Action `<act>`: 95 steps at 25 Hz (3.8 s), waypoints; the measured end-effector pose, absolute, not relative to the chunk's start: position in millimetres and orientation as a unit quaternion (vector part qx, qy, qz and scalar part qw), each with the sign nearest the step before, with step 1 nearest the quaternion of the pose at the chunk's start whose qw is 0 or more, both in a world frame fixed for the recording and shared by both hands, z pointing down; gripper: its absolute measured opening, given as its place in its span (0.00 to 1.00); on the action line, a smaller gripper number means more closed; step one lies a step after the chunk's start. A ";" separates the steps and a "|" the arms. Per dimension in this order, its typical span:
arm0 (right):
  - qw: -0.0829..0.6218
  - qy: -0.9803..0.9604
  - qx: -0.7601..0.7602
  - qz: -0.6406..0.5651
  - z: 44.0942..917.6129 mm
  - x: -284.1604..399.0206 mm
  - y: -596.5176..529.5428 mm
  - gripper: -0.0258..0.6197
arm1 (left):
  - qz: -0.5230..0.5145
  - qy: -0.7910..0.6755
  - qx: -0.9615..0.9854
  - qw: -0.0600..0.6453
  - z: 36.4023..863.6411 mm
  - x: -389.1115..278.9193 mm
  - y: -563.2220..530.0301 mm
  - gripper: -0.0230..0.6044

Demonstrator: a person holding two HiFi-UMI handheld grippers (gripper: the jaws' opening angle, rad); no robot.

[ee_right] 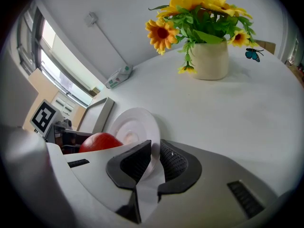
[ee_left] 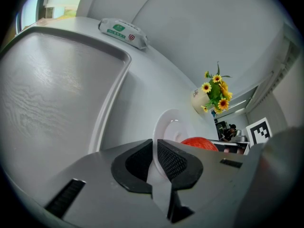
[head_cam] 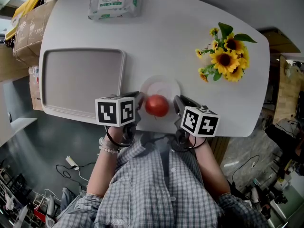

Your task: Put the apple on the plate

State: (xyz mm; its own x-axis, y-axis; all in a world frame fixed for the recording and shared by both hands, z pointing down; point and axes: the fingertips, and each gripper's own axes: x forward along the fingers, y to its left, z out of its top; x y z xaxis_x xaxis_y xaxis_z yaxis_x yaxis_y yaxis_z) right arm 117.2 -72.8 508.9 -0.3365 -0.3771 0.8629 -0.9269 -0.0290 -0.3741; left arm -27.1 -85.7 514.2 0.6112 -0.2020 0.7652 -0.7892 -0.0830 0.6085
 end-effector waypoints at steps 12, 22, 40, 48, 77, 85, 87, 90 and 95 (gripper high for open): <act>0.273 -0.639 0.506 0.511 507.9 116.3 -70.4 0.14 | 0.256 -0.358 0.683 0.583 514.2 -27.8 -83.5 0.09; 0.270 -0.632 0.505 0.522 505.9 114.6 -69.7 0.14 | 0.252 -0.357 0.673 0.597 512.8 -30.1 -82.8 0.09; 0.271 -0.634 0.500 0.525 492.8 103.0 -74.8 0.14 | 0.237 -0.358 0.653 0.624 502.5 -42.0 -79.0 0.09; 0.276 -0.642 0.492 0.520 481.6 91.7 -84.6 0.14 | 0.220 -0.352 0.654 0.632 487.9 -54.4 -84.2 0.09; 0.319 -0.700 0.422 0.480 461.3 -7.8 -116.9 0.14 | 0.127 -0.419 0.611 0.659 474.4 -150.4 -86.6 0.09; 0.332 -0.712 0.393 0.478 466.4 -46.2 -115.1 0.14 | 0.108 -0.441 0.593 0.665 477.7 -187.4 -77.1 0.09; 0.337 -0.715 0.386 0.476 467.5 -55.4 -115.9 0.14 | 0.105 -0.445 0.589 0.666 478.8 -195.8 -75.3 0.09; 0.339 -0.721 0.379 0.471 469.0 -69.4 -119.1 0.14 | 0.099 -0.453 0.585 0.665 480.9 -208.0 -73.1 0.09; 0.337 -0.725 0.367 0.475 475.1 -91.4 -121.5 0.13 | 0.095 -0.465 0.578 0.664 486.1 -228.8 -70.4 0.09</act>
State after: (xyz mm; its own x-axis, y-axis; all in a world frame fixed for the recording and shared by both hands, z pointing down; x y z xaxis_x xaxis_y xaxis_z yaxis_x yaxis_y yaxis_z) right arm -91.4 -121.5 475.1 -0.5036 -0.2121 0.8375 -0.8524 0.2797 -0.4418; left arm -228.8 -70.4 486.1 0.5498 -0.4106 0.7274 -0.6640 0.3135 0.6788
